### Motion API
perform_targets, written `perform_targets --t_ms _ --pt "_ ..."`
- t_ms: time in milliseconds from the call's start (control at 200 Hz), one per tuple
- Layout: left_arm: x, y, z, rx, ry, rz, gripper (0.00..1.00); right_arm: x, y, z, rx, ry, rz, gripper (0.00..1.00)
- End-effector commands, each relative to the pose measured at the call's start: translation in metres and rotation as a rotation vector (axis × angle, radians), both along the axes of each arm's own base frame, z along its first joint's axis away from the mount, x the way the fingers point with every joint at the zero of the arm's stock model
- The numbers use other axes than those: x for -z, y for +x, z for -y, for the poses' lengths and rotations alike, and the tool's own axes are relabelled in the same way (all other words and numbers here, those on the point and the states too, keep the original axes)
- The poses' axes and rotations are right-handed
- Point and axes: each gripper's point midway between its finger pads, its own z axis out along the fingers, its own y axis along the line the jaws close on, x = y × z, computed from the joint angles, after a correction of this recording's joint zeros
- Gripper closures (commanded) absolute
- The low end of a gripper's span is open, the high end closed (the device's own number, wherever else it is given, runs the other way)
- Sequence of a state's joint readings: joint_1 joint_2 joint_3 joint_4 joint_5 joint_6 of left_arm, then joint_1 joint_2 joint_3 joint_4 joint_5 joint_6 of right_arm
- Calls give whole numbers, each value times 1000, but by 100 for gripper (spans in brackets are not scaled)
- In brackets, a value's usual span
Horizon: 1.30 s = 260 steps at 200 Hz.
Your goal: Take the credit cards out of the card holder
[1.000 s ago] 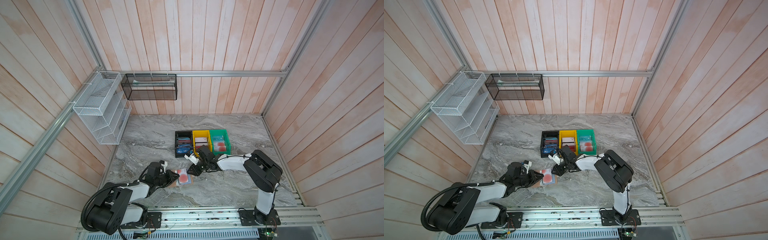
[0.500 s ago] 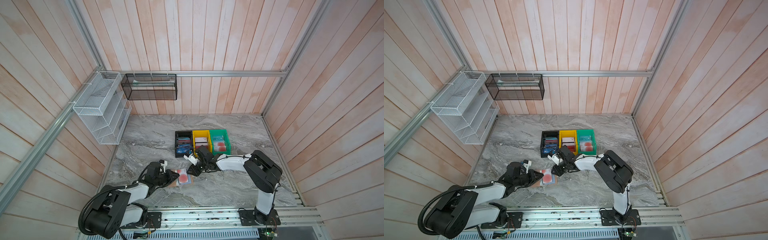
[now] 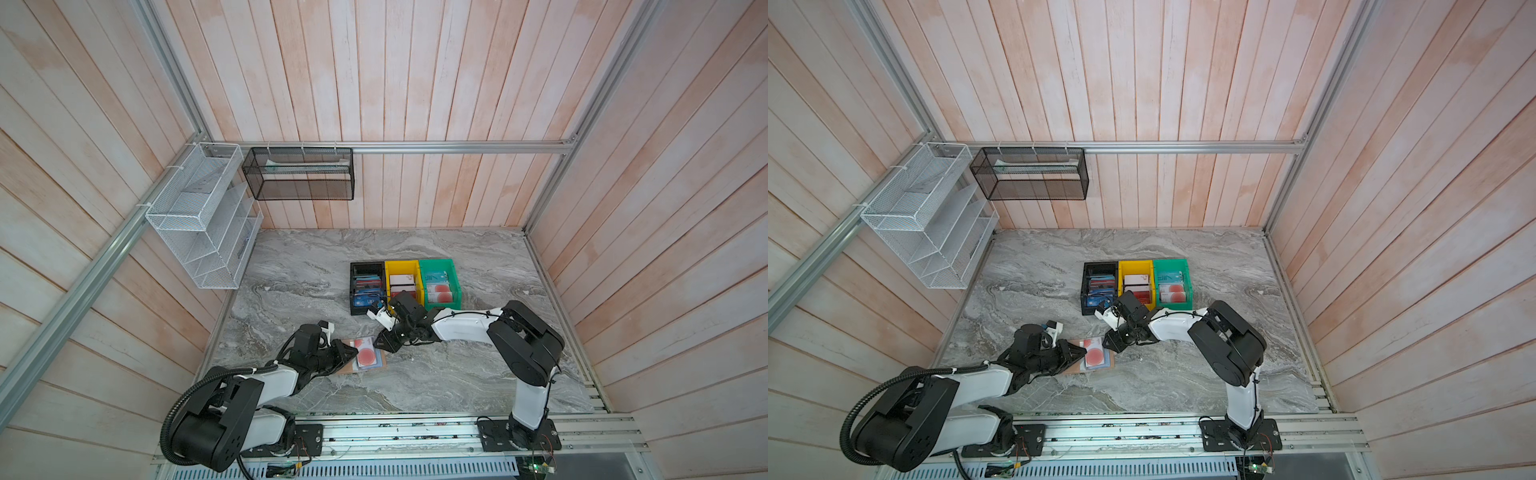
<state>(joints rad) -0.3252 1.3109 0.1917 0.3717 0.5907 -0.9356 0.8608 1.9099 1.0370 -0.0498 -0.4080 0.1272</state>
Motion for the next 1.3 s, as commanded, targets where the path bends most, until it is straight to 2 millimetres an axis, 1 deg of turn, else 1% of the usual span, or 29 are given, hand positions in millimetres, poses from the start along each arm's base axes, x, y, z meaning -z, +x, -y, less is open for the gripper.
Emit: perform_targets --t_ms 0,305,815,915,1000,1295 --pt "1 1 -2 -1 5 20 84 93 -46 81 40 -402 -169 71" --pt "0 3 -1 -2 6 23 85 93 -47 80 38 -402 -170 71" --pt "1 3 -2 3 9 16 96 96 -50 81 30 -400 -182 71" --pt "4 0 -5 3 21 6 100 96 -50 80 29 -398 -185 71" --pt "8 -4 -12 -11 22 -5 100 97 -52 81 27 -396 -190 71" --pt "7 -9 -25 -35 39 -8 100 97 -53 82 24 -401 -195 71"
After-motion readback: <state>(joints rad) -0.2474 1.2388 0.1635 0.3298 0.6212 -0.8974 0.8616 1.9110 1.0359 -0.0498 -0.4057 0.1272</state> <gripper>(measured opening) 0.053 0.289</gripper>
